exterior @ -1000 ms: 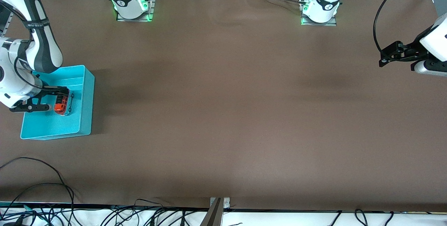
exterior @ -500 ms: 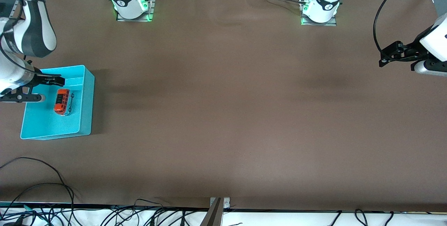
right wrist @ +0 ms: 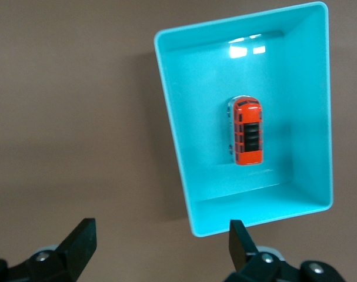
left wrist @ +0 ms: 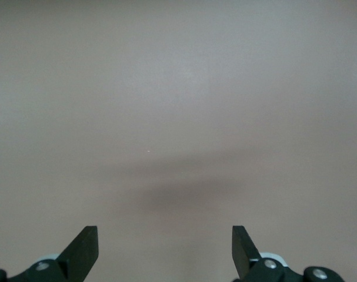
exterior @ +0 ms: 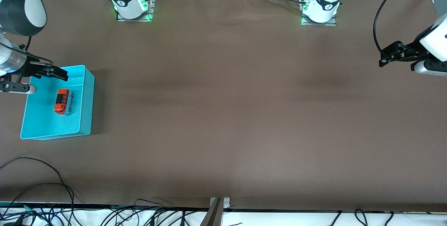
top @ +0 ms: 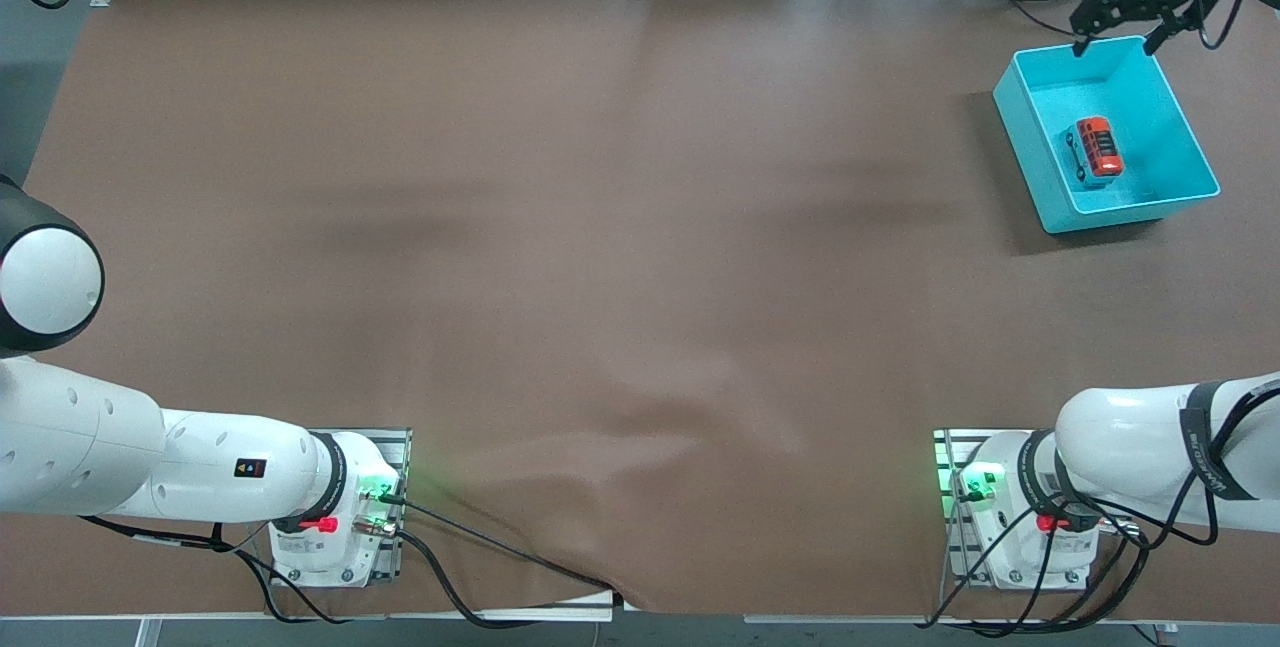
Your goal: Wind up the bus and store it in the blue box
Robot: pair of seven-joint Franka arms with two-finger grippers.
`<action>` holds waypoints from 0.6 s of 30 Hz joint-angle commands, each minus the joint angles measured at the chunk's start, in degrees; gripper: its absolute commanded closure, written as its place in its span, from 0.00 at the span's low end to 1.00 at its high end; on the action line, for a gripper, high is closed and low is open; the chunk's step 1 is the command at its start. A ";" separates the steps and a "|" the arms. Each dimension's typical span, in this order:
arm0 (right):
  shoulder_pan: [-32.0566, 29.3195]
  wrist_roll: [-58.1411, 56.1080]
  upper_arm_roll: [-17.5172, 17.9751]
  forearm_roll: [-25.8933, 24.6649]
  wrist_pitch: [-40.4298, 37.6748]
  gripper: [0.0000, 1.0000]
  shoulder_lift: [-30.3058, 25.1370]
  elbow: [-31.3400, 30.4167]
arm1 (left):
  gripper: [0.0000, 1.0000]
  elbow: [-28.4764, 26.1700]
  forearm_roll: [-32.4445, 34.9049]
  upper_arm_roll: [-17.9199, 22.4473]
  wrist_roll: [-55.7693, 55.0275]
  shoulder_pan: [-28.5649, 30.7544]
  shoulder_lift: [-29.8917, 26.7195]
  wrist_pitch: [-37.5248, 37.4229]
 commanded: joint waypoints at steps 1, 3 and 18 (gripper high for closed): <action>4.42 8.28 -0.13 1.01 -1.74 0.00 0.80 2.60 | 0.00 1.31 0.68 0.07 -0.27 -0.22 0.39 -1.05; 5.65 10.05 -0.13 1.28 -1.83 0.00 0.97 3.13 | 0.00 1.31 0.77 0.07 -0.27 -0.22 0.39 -1.05; 10.58 13.48 -0.22 5.50 -11.05 0.00 5.63 15.34 | 0.00 1.31 0.77 0.16 -0.27 -0.14 0.39 -1.05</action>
